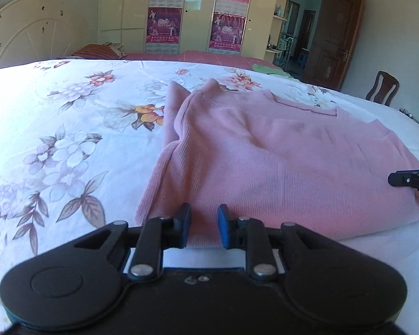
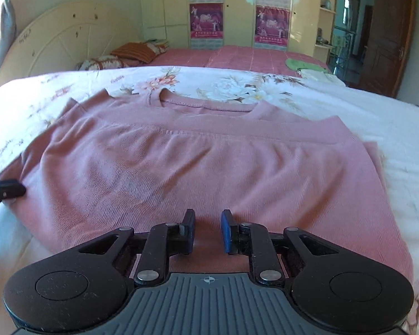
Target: Fold small clothes
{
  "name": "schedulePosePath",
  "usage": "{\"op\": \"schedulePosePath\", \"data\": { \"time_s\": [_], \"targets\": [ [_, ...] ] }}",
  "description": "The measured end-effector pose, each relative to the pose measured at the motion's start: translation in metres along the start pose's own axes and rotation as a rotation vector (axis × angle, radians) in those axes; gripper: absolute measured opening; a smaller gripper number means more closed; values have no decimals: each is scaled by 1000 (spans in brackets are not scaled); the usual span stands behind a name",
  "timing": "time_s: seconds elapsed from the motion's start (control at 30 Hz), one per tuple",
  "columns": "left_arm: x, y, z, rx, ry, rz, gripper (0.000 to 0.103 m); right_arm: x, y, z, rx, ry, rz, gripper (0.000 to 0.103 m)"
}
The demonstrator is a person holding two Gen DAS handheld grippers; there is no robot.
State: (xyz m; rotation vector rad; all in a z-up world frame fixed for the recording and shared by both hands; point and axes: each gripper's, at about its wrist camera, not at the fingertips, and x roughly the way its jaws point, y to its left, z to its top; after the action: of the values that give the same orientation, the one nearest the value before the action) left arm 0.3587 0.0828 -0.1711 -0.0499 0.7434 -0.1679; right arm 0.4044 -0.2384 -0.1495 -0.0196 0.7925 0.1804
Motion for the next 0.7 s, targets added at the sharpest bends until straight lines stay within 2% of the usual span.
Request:
{"op": "schedulePosePath", "data": {
  "time_s": [0.07,0.1,0.13,0.17,0.23,0.27,0.3,0.37,0.4,0.47,0.5,0.57,0.63,0.7],
  "targets": [
    [-9,-1,2,12,-17,2,21,-8,-1,-2,-2,-11,-12,38],
    [-13,-2,6,11,-42,12,23,-12,-3,-4,11,-23,-18,65],
    [-17,-2,10,3,-83,35,30,-16,-4,-5,19,-35,-29,74],
    [-20,-1,13,-4,-113,56,32,-22,-7,-6,23,-49,-47,74],
    [-20,1,21,-10,-131,106,52,-30,-13,-9,28,-73,-93,74],
    [-16,3,22,-6,-120,114,54,-33,-19,-9,34,-77,-115,74],
    [-11,5,23,0,-97,112,52,-35,-24,-10,44,-78,-132,74],
    [-1,8,23,-12,-37,60,42,-39,-39,-15,71,-73,-175,74],
    [4,10,21,-22,-11,40,32,-41,-46,-17,82,-70,-196,74],
    [7,12,14,-40,1,42,24,-44,-61,-23,112,-57,-227,74],
    [6,13,13,-45,3,43,15,-45,-69,-26,133,-49,-238,74],
    [3,16,7,-61,1,42,10,-46,-82,-33,171,-28,-244,58],
    [1,19,4,-74,2,36,8,-46,-93,-41,233,6,-216,29],
    [-3,19,4,-72,-2,33,6,-46,-98,-49,263,36,-193,19]
  ]
}}
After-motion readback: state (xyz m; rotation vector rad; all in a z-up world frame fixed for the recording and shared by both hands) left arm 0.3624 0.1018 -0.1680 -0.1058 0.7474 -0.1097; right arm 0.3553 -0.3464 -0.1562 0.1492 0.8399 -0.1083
